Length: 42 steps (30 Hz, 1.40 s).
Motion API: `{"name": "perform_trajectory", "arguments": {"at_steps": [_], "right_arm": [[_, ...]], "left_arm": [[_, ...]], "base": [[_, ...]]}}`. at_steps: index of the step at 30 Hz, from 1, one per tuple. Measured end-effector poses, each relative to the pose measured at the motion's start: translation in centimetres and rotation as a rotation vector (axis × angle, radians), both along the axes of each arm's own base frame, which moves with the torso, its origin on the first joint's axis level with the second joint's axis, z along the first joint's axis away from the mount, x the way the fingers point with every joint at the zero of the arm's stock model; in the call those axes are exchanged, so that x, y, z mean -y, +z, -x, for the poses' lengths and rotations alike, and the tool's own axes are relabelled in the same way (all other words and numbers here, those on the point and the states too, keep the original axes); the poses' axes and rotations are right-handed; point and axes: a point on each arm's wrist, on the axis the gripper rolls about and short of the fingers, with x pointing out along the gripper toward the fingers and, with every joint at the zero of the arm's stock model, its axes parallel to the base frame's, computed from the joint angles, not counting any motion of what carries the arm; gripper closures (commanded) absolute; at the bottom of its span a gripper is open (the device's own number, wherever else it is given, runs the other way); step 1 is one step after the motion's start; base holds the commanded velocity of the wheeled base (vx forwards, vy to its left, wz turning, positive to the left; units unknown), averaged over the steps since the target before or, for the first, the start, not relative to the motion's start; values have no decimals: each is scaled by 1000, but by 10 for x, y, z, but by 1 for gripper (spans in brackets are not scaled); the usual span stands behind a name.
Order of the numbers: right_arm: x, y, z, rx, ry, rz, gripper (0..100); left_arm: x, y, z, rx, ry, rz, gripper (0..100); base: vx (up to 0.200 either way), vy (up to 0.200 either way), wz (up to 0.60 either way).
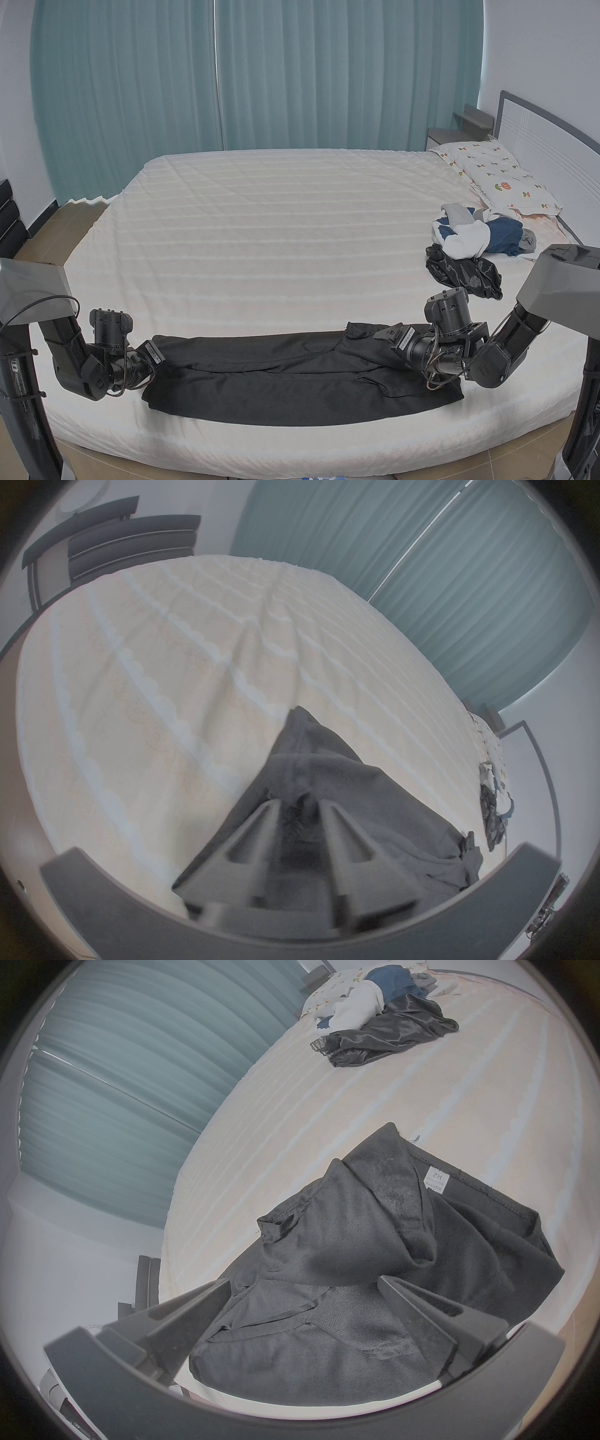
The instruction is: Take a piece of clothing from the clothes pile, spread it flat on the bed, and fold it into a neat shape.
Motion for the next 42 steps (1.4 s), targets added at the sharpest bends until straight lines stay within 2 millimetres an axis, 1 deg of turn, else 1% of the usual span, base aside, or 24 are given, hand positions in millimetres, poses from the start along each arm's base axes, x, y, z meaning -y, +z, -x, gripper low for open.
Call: {"name": "perform_trajectory", "arguments": {"at_steps": [5,9,15,21,27,28,31,34,37,40,42], "right_arm": [[-4,-1,3,-2,-4,18,0],[-10,-3,10,-17,19,28,0],[-13,-7,15,-38,30,36,0],[-15,-10,13,-52,7,18,0],[-18,-16,1,-32,-44,47,0],[-18,-18,-1,-34,-52,56,100],[-20,-23,-5,-54,-63,78,100],[-21,-23,-7,-57,-66,82,100],[-20,-20,-7,-61,-68,85,100],[-14,-16,-8,-82,-83,97,100],[-10,-10,-14,-73,-101,90,100]], "left_arm": [[-2,1,-4,19,36,-28,100],[-3,6,-6,60,57,-27,100],[-2,9,-5,81,59,-18,100],[0,11,-5,84,59,-13,100],[0,13,-5,92,63,-9,100],[0,13,-5,93,62,-8,100],[0,14,-5,98,62,-8,100],[0,15,-5,101,63,-9,100],[-1,16,-6,107,63,-9,100],[-1,18,-8,115,63,-9,100],[-1,19,-9,119,60,-9,100]], "base": [[0,0,0],[0,0,0],[0,0,0],[0,0,0],[0,0,0],[0,0,0],[0,0,0],[0,0,0],[0,0,0],[0,0,0],[0,0,0]]}}
